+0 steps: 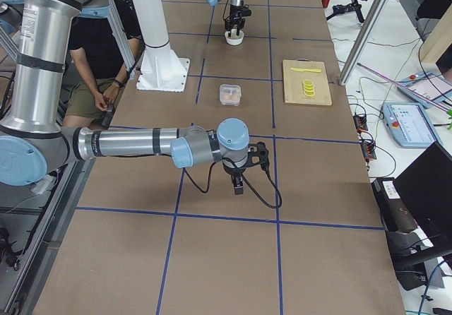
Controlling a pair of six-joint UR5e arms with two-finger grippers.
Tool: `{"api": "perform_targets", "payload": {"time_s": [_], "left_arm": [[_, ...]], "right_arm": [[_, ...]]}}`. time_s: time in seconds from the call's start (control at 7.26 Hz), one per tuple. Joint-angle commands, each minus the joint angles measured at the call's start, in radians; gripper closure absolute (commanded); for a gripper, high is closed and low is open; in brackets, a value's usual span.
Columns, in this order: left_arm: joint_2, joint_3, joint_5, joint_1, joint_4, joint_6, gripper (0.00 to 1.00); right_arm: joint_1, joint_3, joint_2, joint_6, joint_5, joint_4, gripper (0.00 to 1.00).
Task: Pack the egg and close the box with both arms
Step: 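Lower the left gripper into the bowl and grasp the brown egg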
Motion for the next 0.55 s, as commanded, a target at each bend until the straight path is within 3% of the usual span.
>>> {"api": "perform_targets", "payload": {"time_s": [0.0, 0.41], "left_arm": [[0.001, 0.001, -0.002, 0.001, 0.001, -0.006, 0.32], [0.000, 0.001, -0.005, 0.009, -0.001, -0.035, 0.32]], "right_arm": [[0.000, 0.000, 0.000, 0.000, 0.000, 0.000, 0.00], [0.000, 0.000, -0.003, 0.000, 0.000, 0.000, 0.00]]}}
